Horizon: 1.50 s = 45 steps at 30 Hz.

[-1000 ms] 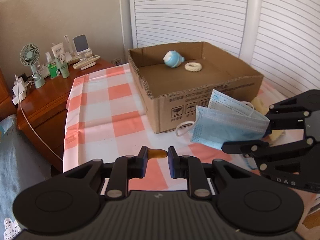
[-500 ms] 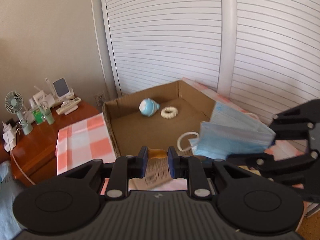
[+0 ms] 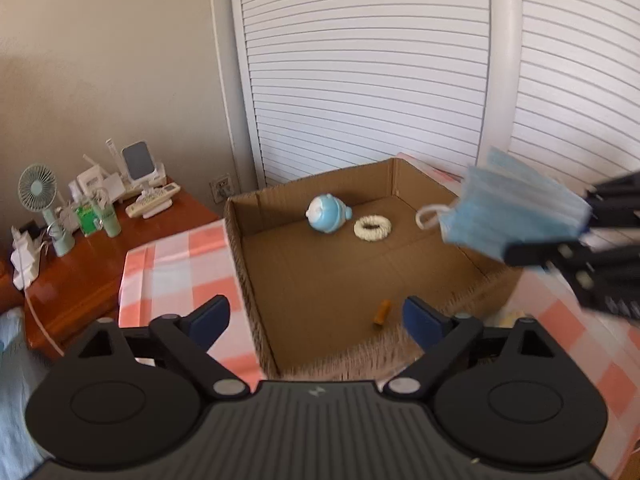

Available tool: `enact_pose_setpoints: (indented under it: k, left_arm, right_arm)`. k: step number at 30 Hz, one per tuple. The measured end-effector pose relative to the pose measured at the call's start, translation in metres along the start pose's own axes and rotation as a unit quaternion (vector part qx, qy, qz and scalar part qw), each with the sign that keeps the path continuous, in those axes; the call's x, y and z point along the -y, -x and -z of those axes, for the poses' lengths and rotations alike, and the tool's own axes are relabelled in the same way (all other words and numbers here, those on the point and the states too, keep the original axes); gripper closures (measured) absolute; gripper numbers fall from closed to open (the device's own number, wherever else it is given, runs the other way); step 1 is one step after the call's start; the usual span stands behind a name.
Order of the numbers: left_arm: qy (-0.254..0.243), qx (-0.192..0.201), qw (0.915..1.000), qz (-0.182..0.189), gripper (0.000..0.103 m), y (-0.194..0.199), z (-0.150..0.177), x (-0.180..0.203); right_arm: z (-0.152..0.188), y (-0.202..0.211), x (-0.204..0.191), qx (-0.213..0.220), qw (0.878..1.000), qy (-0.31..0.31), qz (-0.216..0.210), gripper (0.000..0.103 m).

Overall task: Organize soft objects
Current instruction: 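Lift orange piece and mask over the box and release both inside, then withdraw both tools from the box toward the yellow cloth and pouch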

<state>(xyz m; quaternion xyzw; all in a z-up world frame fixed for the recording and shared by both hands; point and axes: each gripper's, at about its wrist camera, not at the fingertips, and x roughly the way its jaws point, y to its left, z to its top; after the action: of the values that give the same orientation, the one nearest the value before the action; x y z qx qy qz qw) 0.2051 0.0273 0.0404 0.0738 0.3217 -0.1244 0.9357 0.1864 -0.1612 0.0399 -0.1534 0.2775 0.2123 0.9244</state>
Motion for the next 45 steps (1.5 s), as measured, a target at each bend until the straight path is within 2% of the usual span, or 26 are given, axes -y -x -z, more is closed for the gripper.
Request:
enact_pose_setpoints:
  k: [5, 10, 12, 14, 15, 18, 29, 39, 45]
  left_arm:
    - [0.021, -0.006, 0.9997, -0.011, 0.003, 0.036, 0.030, -0.003]
    - [0.045, 0.005, 0.9980, -0.044, 0.003, 0.058, 0.051, -0.002]
    - [0.040, -0.002, 0.9980, -0.049, 0.002, 0.058, 0.059, 0.003]
    - [0.035, -0.012, 0.9981, -0.048, 0.002, 0.056, 0.066, 0.005]
    - [0.038, -0.018, 0.9979, -0.049, 0.002, 0.055, 0.069, 0.005]
    - [0.049, -0.026, 0.9976, -0.043, 0.002, 0.055, 0.078, 0.003]
    - [0.051, -0.023, 0.9976, -0.040, 0.002, 0.066, 0.081, 0.012]
    - [0.039, -0.032, 0.9981, -0.035, 0.001, 0.063, 0.085, 0.026]
    - [0.029, -0.057, 0.9978, -0.017, 0.001, 0.051, 0.091, 0.038]
  right_arm:
    - [-0.009, -0.016, 0.009, -0.009, 1.000, -0.011, 0.006, 0.082]
    - [-0.020, -0.038, 0.017, -0.023, 0.999, -0.016, 0.019, 0.080]
    - [-0.024, -0.048, 0.022, -0.029, 0.999, -0.023, 0.022, 0.059]
    - [-0.028, -0.056, 0.023, -0.033, 0.999, -0.024, 0.027, 0.006]
    - [-0.029, -0.058, 0.024, -0.032, 0.998, -0.027, 0.038, 0.000]
    - [-0.027, -0.053, 0.027, -0.017, 0.998, -0.045, 0.050, 0.000]
    - [0.003, -0.026, 0.021, -0.043, 0.995, -0.059, 0.064, 0.000]
    - [0.068, -0.014, 0.008, -0.075, 0.988, -0.099, 0.089, 0.000]
    - [0.097, -0.006, -0.006, -0.083, 0.986, -0.105, 0.100, 0.000]
